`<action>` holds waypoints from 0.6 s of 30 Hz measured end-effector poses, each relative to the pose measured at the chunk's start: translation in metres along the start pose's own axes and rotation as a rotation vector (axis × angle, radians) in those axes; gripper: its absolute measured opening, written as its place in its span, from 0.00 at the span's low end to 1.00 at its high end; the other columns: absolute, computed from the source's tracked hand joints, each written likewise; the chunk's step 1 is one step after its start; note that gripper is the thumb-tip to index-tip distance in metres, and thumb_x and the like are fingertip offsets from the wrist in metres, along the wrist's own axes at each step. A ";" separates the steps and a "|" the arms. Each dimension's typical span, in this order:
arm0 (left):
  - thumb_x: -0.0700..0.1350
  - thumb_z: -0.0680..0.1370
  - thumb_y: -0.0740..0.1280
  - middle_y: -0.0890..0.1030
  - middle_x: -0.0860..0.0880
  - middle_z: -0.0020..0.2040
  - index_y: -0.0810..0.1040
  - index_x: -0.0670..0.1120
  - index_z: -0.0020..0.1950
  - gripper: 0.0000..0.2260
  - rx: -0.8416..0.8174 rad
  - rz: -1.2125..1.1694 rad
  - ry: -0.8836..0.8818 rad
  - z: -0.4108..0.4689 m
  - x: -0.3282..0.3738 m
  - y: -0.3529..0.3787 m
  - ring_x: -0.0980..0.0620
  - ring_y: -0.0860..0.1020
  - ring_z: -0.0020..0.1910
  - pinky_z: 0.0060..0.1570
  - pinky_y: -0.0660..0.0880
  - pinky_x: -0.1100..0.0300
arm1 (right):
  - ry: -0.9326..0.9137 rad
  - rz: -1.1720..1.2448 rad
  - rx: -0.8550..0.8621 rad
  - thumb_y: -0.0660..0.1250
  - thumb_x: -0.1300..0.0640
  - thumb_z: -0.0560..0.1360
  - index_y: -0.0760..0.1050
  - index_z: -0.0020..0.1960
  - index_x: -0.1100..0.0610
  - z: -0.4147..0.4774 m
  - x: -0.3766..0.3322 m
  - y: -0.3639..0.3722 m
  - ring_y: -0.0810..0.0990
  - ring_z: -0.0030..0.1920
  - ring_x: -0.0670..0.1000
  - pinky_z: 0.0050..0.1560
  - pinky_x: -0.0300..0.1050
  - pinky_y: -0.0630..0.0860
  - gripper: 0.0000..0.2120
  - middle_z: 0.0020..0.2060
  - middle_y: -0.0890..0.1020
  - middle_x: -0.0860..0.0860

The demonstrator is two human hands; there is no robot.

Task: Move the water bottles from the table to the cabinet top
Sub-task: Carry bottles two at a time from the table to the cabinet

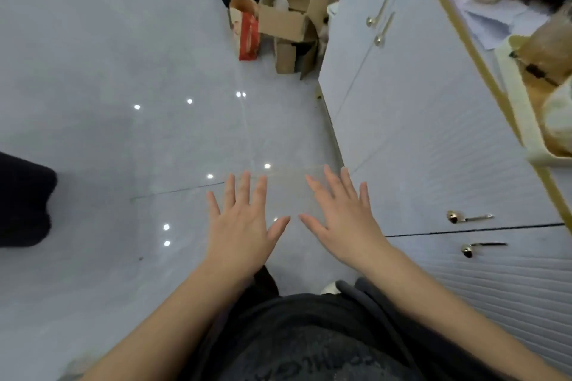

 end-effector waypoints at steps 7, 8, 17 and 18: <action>0.69 0.75 0.42 0.47 0.46 0.80 0.45 0.50 0.79 0.37 0.041 -0.099 -0.299 -0.028 -0.136 -0.006 0.43 0.44 0.78 0.73 0.44 0.39 | -0.246 -0.136 -0.097 0.50 0.38 0.81 0.40 0.80 0.45 0.057 -0.139 0.010 0.34 0.78 0.56 0.76 0.61 0.36 0.33 0.79 0.39 0.52; 0.69 0.74 0.39 0.48 0.45 0.80 0.47 0.50 0.79 0.39 0.050 -0.118 -0.345 -0.034 -0.151 -0.004 0.43 0.45 0.78 0.72 0.45 0.38 | -0.288 -0.162 -0.113 0.51 0.38 0.81 0.40 0.80 0.45 0.064 -0.157 0.012 0.34 0.78 0.56 0.76 0.61 0.37 0.33 0.79 0.39 0.52; 0.70 0.69 0.33 0.48 0.45 0.80 0.47 0.51 0.79 0.43 0.092 -0.349 -0.702 -0.084 -0.240 0.011 0.43 0.44 0.78 0.73 0.44 0.38 | -0.601 -0.457 -0.220 0.49 0.36 0.81 0.40 0.79 0.45 0.106 -0.289 0.032 0.35 0.78 0.58 0.75 0.64 0.38 0.33 0.79 0.40 0.52; 0.70 0.70 0.34 0.47 0.45 0.80 0.46 0.51 0.79 0.42 0.095 -0.377 -0.740 -0.089 -0.248 0.011 0.43 0.43 0.78 0.73 0.44 0.39 | -0.632 -0.479 -0.229 0.49 0.36 0.80 0.40 0.79 0.45 0.109 -0.302 0.036 0.35 0.78 0.58 0.75 0.64 0.39 0.33 0.80 0.40 0.52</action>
Point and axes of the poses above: each hand's wrist, its own z-axis towards the middle knuckle, its own y-axis out of the palm, x = y × z, the point moved 3 cm from there along z, towards the middle knuckle
